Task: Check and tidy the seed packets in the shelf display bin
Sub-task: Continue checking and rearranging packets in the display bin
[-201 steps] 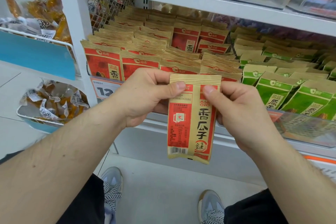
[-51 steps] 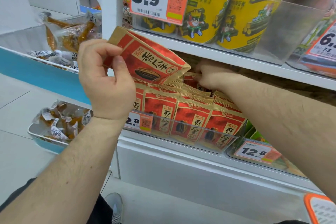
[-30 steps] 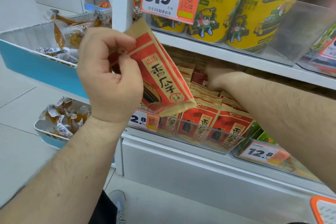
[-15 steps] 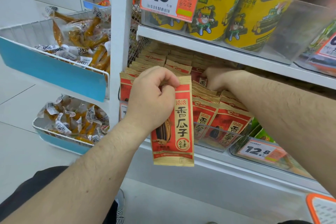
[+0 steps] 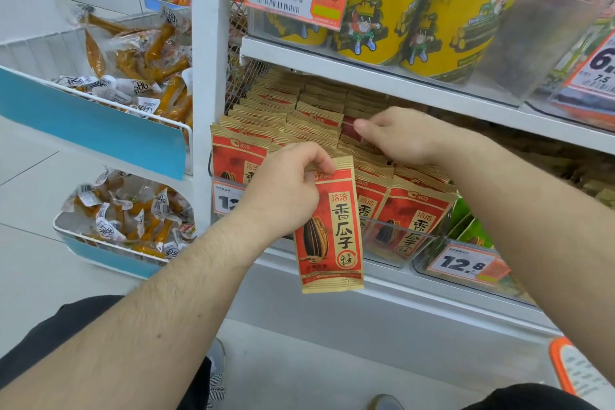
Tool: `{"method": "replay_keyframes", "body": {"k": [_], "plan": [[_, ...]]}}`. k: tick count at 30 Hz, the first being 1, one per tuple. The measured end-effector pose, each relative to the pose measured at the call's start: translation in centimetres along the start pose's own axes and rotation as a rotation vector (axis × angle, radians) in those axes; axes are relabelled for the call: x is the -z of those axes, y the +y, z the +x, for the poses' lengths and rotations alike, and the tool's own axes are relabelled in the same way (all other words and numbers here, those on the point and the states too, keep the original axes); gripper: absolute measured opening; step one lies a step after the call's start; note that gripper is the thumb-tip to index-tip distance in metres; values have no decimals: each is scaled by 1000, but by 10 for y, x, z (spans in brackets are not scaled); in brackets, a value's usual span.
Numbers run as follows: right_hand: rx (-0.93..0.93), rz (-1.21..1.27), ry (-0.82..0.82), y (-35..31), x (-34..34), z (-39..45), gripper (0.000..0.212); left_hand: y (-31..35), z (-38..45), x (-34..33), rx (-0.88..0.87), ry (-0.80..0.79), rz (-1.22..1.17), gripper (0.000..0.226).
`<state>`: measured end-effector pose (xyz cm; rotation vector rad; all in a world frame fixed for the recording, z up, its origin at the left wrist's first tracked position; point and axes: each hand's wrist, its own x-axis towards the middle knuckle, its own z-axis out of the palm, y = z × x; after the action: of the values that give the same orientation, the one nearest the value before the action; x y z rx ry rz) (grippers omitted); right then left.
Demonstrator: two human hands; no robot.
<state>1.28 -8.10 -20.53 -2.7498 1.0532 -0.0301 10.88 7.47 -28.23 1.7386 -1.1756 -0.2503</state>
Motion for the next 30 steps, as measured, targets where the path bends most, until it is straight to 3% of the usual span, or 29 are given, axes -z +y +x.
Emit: {"method": "replay_keyframes", "body": {"k": [3, 5, 9, 13, 18, 24, 27, 30], "plan": [[157, 209, 349, -6, -14, -45, 29, 4, -3, -1, 11, -33, -35, 43], [118, 368, 508, -6, -29, -68, 16, 7, -6, -2, 5, -53, -64, 40], [-62, 630, 447, -2, -62, -88, 13, 13, -11, -10, -27, -79, -91, 36], [-52, 557, 564, 1, -62, -99, 20, 18, -15, -19, -57, -108, -135, 38], [-114, 961, 362, 10, -65, -108, 11, 23, -18, -26, -41, -127, -267, 40], [-170, 1196, 353, 20, -67, -114, 29, 24, -18, -29, 307, -149, -703, 14], [-226, 1377, 300, 22, -62, -117, 33, 22, -19, -30, 348, -196, -793, 18], [-234, 1392, 281, 24, -61, -118, 33, 23, -22, -30, 342, -217, -817, 15]]}}
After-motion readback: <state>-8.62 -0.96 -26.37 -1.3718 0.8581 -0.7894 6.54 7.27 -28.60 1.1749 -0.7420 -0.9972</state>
